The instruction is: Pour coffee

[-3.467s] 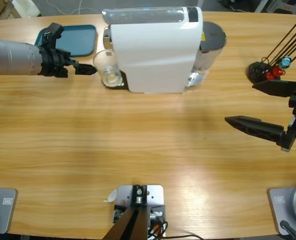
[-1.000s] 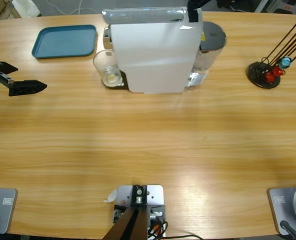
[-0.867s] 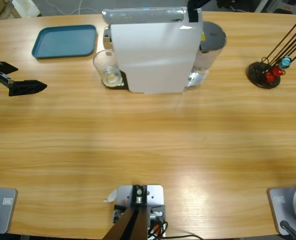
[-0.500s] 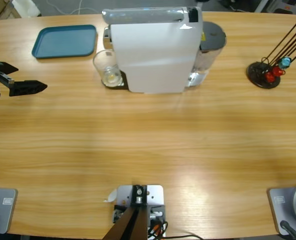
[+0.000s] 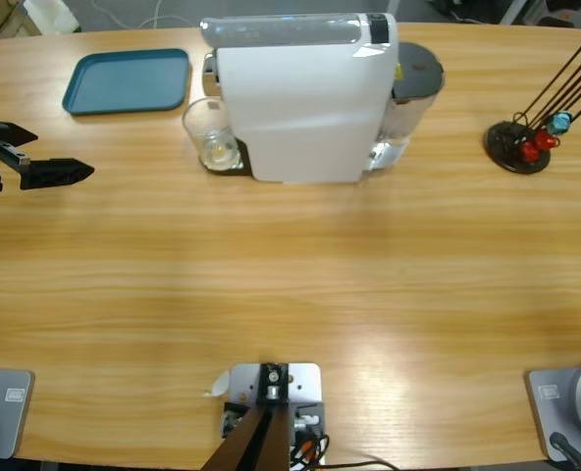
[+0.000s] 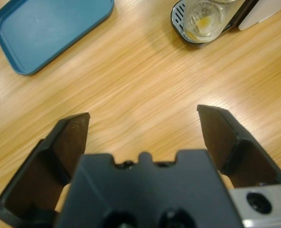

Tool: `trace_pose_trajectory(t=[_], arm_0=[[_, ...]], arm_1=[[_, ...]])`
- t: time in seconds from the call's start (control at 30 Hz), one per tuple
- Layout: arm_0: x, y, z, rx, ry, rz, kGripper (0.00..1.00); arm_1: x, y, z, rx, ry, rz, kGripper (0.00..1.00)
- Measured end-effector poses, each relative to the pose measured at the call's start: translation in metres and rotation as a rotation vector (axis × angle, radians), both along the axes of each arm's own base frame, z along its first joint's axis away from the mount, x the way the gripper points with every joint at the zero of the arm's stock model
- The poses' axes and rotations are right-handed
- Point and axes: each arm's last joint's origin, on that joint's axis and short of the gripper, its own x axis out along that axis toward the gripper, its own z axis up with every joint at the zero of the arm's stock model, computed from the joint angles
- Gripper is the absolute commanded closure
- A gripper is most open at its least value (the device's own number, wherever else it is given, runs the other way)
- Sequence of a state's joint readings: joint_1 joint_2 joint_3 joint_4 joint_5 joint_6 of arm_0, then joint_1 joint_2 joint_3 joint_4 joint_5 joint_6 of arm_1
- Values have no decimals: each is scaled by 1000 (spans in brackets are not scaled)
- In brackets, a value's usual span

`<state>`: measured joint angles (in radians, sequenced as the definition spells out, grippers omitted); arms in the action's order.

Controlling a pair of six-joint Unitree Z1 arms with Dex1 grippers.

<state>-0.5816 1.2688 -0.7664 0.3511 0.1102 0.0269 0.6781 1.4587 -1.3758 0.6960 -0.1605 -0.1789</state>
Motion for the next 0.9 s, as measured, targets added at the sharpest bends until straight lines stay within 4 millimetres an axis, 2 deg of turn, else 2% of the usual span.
trace_pose_trajectory(t=[0.27,0.43,0.63,0.73,0.9], arm_0=[[0,0,0,1,2,0,23],[1,-1,-1,3,5,0,23],[1,-1,-2,5,7,0,23],[2,-1,-2,6,9,0,23],[2,-1,-2,6,10,0,23]], arm_1=[[3,4,1,20,-4,11,1000],[27,27,5,38,2,58,1000],[50,47,-13,21,62,96,1000],[58,48,-19,10,74,89,1000],[66,42,-16,11,63,68,1000]])
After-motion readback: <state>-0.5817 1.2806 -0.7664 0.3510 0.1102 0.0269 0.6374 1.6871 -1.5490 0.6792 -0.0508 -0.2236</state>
